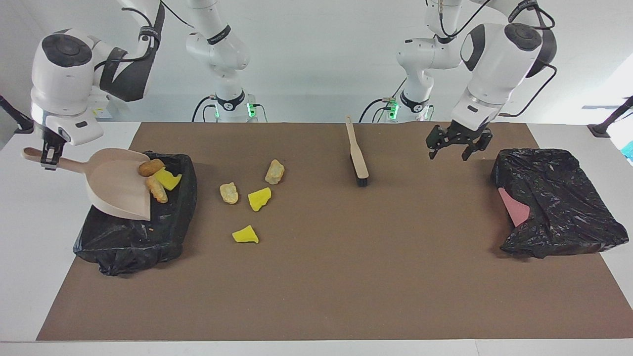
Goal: Sweep and dump trash in bin
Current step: 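Carry the dustpan to the trash bag nearest the right gripper and tip it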
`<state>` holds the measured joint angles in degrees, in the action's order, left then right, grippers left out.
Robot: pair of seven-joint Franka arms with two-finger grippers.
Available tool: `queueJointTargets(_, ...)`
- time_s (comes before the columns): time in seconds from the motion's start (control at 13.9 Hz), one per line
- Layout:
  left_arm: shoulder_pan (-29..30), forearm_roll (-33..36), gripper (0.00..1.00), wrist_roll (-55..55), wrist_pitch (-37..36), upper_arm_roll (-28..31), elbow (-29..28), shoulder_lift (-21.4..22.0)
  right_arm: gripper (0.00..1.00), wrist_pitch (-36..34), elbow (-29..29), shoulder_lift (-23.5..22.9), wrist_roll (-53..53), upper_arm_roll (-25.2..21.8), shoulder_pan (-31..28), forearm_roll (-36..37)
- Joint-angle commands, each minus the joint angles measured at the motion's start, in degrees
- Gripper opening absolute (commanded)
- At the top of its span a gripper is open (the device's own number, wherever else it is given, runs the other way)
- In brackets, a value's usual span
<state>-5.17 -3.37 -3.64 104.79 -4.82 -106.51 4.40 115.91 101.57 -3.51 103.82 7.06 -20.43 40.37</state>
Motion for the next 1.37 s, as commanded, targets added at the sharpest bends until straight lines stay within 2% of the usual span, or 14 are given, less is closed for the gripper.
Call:
queueJointTargets(0.0,3.13,1.44,1.0,3.63,-8.0,-0.63,9.45,-4.21,0.0,0.63,0.83,0.87,0.42,0.33,0.57,3.74)
queueJointTargets(0.14,4.19,1.44,1.0,3.64,-11.1,-0.63,12.99,-5.98,0.0,0.19,0.12,0.78,0.5,0.33,0.92,7.34)
queueJointTargets(0.36,4.55,1.26,1.0,3.46,-10.67,-0.55,12.91,-5.37,0.0,-0.34,-1.37,1.05,0.77,0.33,2.94,9.89)
queueJointTargets(0.86,4.64,1.26,1.0,3.2,-10.31,-0.54,12.64,-5.19,0.0,-3.15,-4.18,1.14,-0.28,0.5,3.91,8.24)
queueJointTargets(1.01,4.55,1.26,1.0,3.2,-10.31,-0.54,12.64,-5.19,0.0,-7.34,-5.06,1.05,-4.22,0.59,4.96,3.77)
queueJointTargets(1.3,4.64,1.26,1.0,3.2,-10.4,-0.54,12.64,-5.19,0.0,-15.88,-8.75,-0.26,-16.06,0.76,12.59,2.44)
